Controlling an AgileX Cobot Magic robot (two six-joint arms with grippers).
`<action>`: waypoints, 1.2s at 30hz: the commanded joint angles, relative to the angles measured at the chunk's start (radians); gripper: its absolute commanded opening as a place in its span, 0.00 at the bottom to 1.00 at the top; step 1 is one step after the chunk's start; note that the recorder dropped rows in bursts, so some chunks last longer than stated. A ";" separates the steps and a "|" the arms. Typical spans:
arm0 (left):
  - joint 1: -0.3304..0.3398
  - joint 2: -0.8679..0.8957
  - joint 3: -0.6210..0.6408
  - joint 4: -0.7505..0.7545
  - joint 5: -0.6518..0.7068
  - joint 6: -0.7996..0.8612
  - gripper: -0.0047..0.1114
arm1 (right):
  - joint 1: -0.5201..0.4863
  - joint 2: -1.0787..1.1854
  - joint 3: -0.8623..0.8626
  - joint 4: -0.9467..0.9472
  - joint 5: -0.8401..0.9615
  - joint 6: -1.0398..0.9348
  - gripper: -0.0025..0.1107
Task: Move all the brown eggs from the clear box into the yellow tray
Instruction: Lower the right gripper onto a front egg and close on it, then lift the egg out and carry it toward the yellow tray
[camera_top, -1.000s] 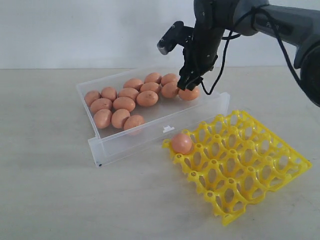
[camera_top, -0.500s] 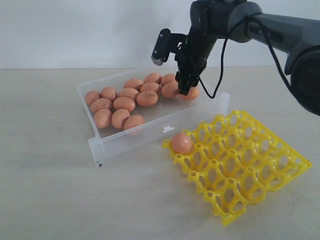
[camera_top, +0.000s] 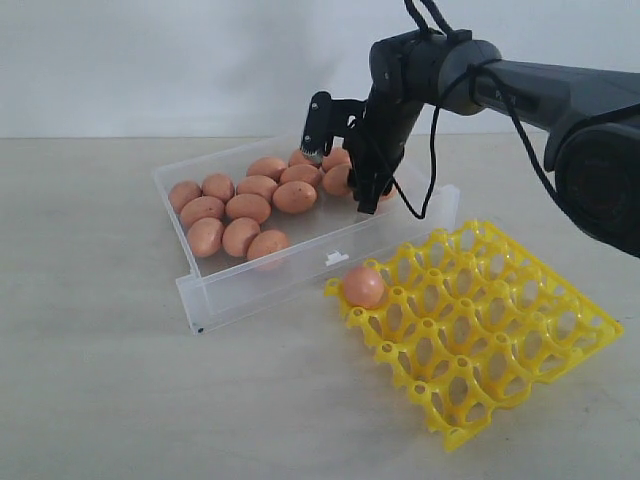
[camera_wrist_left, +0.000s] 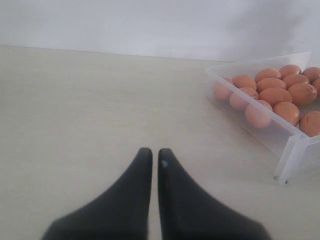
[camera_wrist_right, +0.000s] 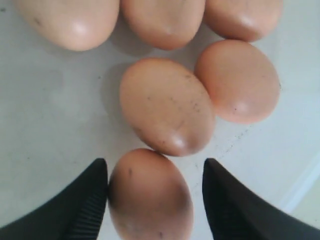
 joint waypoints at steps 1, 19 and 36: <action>0.003 -0.003 0.003 -0.003 -0.004 -0.001 0.08 | -0.003 0.007 -0.003 0.003 -0.020 -0.015 0.46; 0.003 -0.003 0.003 -0.003 -0.004 -0.001 0.08 | -0.003 0.029 -0.003 -0.032 0.093 0.177 0.11; 0.003 -0.003 0.003 -0.003 -0.004 -0.001 0.08 | -0.006 -0.102 -0.003 0.019 0.119 0.497 0.02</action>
